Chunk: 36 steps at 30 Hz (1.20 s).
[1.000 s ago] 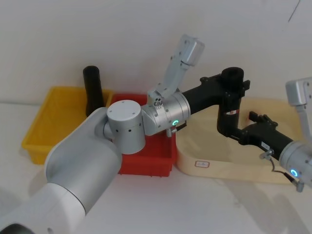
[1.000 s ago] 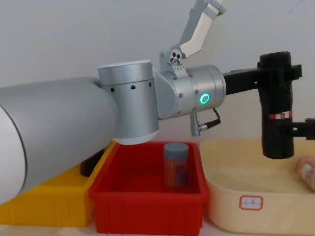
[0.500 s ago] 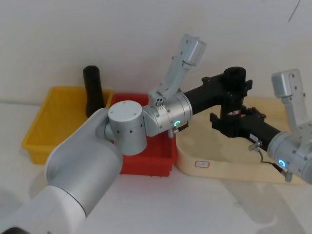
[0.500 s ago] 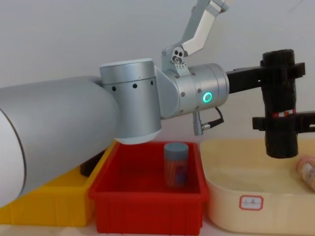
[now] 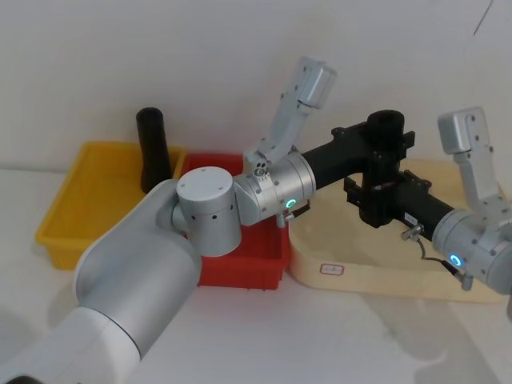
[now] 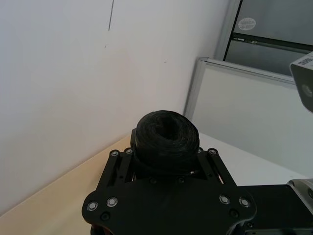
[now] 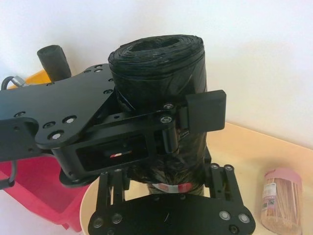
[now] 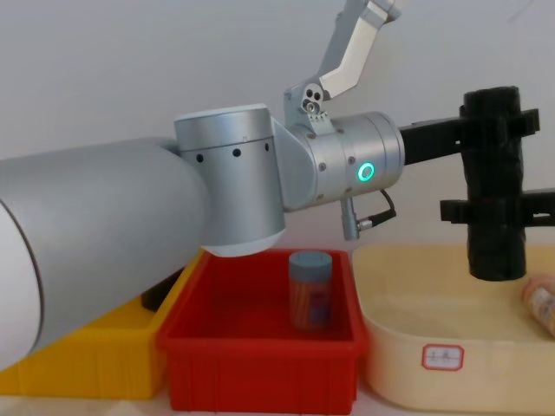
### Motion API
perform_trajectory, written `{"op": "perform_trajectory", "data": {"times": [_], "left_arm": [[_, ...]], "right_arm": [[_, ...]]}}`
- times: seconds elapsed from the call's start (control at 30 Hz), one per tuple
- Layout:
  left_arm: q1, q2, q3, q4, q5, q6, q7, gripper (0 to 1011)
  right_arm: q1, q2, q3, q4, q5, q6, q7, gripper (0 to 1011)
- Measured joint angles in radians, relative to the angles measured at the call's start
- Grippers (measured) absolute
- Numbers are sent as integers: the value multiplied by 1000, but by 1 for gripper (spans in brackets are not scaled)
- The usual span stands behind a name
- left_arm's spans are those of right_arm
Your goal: Pick up the garbage bag with the one hand and transfer it to the other hand.
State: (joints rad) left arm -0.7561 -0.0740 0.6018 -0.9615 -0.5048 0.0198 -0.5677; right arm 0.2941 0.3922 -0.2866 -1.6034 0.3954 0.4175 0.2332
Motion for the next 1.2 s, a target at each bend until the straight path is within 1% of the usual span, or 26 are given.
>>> {"op": "perform_trajectory", "data": {"times": [0.07,0.17,0.2,0.23,0.27,0.33,0.7,0.77,0.87,0.97,1.0,1.1,1.13,1.17,1.2], "left_arm": [[0,0,0,-1,-1,0,0,472],[1,1,-1,-2,-2,1,0,472],[1,1,-1,-2,-3,1,0,473],[1,1,-1,-2,-3,1,0,472],[1,1,-1,-3,-3,2,0,472],[2,1,-1,-3,-4,2,0,472],[2,1,-1,-4,-5,2,-1,473],[3,1,-1,-4,-6,3,-2,513],[3,1,-1,-4,-6,3,-2,623],[3,1,-1,-5,-6,3,-2,679],[3,1,-1,-5,-6,3,-2,734],[3,1,-1,-5,-6,3,-2,790],[3,1,-1,-5,-6,3,-2,846],[3,1,-1,-5,-6,3,-2,875],[3,1,-1,-5,-6,3,-2,875]], "right_arm": [[2,-1,-1,2,-1,-1,0,738],[5,-2,-3,5,-3,-2,-1,685],[5,-3,-3,5,-3,-2,-1,618],[6,-3,-4,6,-4,-3,-1,601],[7,-4,-4,7,-4,-3,-1,562],[9,-4,-5,9,-5,-4,-2,536],[12,-6,-7,13,-7,-5,-3,537],[13,-6,-7,13,-7,-5,-3,536],[13,-6,-7,13,-7,-6,-3,536],[14,-7,-8,14,-7,-6,-3,536],[14,-7,-8,14,-7,-6,-3,536],[14,-7,-7,15,-8,-6,-3,536],[15,-7,-6,15,-9,-6,-3,536],[16,-8,-4,17,-9,-7,-5,536],[16,-8,-3,18,-10,-8,-6,536]]}}
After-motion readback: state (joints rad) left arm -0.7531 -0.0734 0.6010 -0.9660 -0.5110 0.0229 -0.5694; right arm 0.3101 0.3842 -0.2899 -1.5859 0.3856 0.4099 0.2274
